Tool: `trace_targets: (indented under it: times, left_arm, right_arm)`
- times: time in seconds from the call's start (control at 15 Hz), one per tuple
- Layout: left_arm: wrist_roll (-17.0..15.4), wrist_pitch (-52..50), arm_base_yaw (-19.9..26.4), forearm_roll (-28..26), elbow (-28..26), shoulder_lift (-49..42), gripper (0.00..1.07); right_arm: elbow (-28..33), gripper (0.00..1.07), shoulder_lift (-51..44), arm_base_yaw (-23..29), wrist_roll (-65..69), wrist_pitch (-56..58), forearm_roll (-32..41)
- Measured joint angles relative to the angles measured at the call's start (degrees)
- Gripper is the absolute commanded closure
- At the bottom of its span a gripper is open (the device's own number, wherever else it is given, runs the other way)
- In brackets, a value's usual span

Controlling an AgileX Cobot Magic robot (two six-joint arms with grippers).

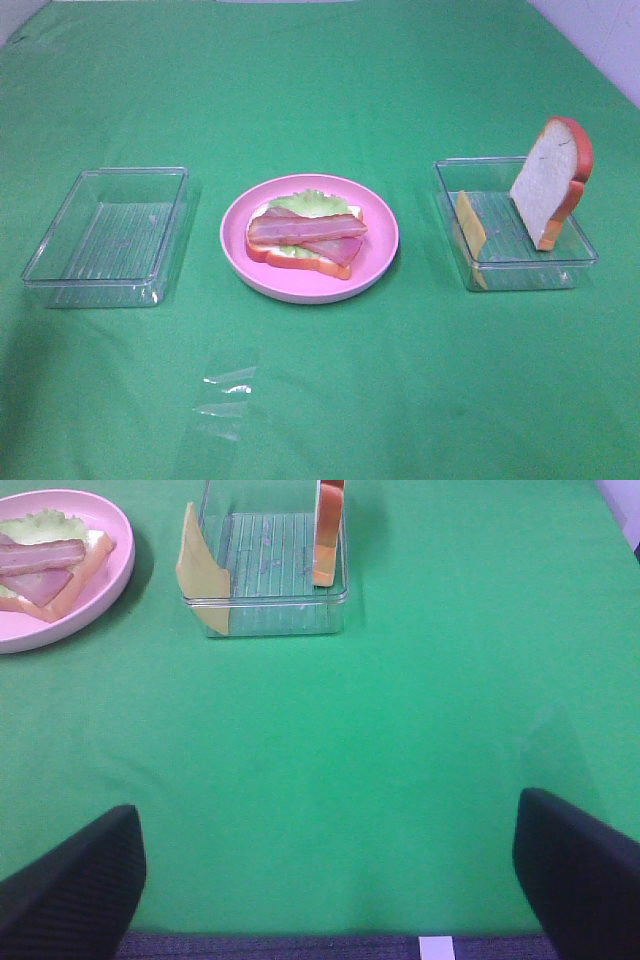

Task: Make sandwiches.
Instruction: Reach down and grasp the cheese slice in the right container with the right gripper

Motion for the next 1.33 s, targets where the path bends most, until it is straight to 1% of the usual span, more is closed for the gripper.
trace_targets:
  times: [0.13,0.33,0.4,0.73,0.87,1.0,1.07,1.13,1.2,1.33]
  left_arm:
    - [0.1,0.1,0.0,0.0,6.8,-15.0,0.07]
    - [0.1,0.3,0.0,0.0,14.5,-37.2,0.07]
    - [0.1,0.1,0.0,0.0,16.1,-43.5,0.07]
    - [0.1,-0.2,0.0,0.1,19.7,-63.6,0.07]
    - [0.1,-0.1,0.0,0.4,20.1,-69.2,0.07]
    - [-0.1,-0.3,0.0,0.4,20.6,-69.2,0.07]
    - [-0.5,-0.7,0.0,0.3,21.9,-69.3,0.07]
    - [-0.9,-1.8,0.0,-0.1,24.8,-69.3,0.07]
    - [-1.0,-2.1,0.0,-0.2,25.8,-69.3,0.07]
    - [-1.1,-6.4,0.0,-0.4,28.1,-69.3,0.07]
  right_arm:
    - [0.0,0.12,0.0,0.0,0.0,0.0,0.0]
    - [0.0,0.12,0.0,0.0,0.0,0.0,0.0]
    - [0.0,0.12,0.0,0.0,0.0,0.0,0.0]
    - [0.0,0.12,0.0,0.0,0.0,0.0,0.0]
    - [0.0,0.12,0.0,0.0,0.0,0.0,0.0]
    - [0.0,0.12,0.0,0.0,0.0,0.0,0.0]
    - [0.0,0.12,0.0,0.0,0.0,0.0,0.0]
    - [0.0,0.12,0.0,0.0,0.0,0.0,0.0]
    - [0.0,0.12,0.0,0.0,0.0,0.0,0.0]
    - [0.0,0.12,0.0,0.0,0.0,0.0,0.0]
